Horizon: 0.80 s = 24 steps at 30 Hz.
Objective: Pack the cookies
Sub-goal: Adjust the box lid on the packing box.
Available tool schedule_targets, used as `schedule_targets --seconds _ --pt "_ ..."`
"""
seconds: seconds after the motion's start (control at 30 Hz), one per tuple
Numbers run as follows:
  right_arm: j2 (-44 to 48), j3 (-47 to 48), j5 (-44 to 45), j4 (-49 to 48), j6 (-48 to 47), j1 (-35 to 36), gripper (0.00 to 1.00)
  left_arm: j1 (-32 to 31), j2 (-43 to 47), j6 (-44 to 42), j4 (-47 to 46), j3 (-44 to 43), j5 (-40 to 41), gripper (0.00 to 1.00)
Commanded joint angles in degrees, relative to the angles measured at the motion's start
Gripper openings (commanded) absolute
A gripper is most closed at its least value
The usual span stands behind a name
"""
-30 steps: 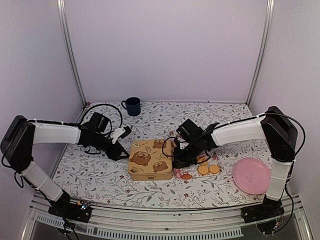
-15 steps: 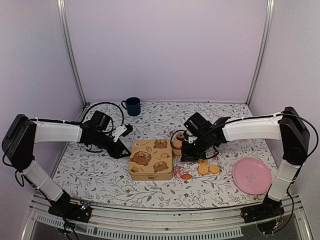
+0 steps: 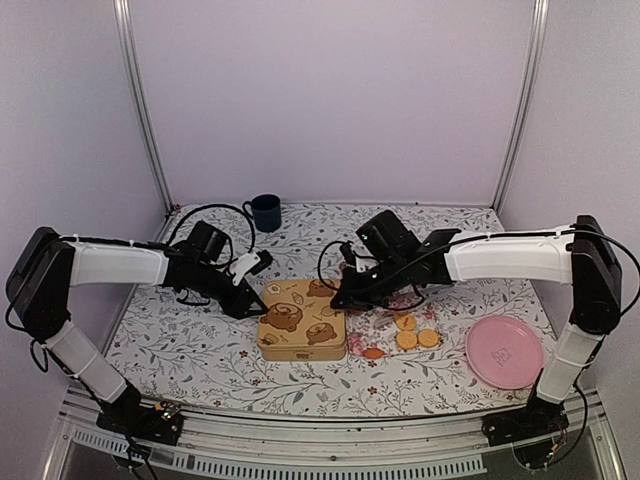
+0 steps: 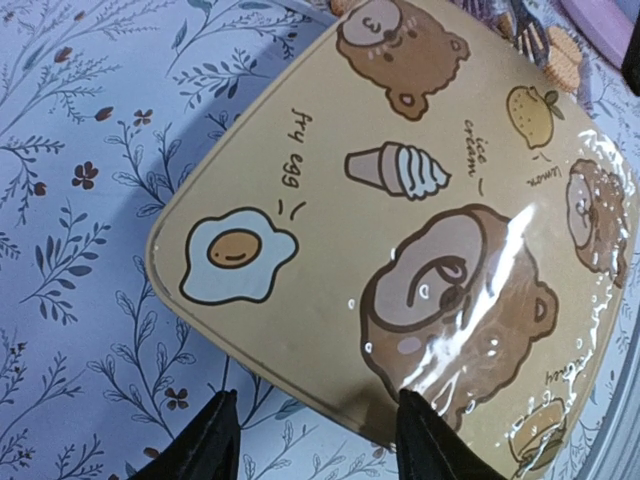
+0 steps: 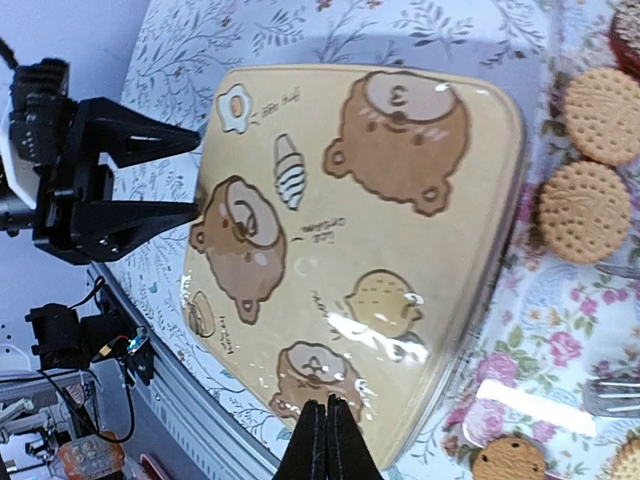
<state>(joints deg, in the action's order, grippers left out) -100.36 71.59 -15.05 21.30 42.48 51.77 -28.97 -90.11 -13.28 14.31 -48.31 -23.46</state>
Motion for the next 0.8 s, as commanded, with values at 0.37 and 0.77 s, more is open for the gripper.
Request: schedule_targets --seconds 0.37,0.77 --pt "-3.76 -15.97 -5.87 -12.49 3.15 -0.68 0.00 2.61 2.63 -1.84 3.90 -4.07 -2.41 0.56" --pt "-4.35 -1.64 -8.05 -7.12 -1.02 -3.26 0.01 5.35 1.28 -2.58 3.63 -5.31 -4.52 0.58"
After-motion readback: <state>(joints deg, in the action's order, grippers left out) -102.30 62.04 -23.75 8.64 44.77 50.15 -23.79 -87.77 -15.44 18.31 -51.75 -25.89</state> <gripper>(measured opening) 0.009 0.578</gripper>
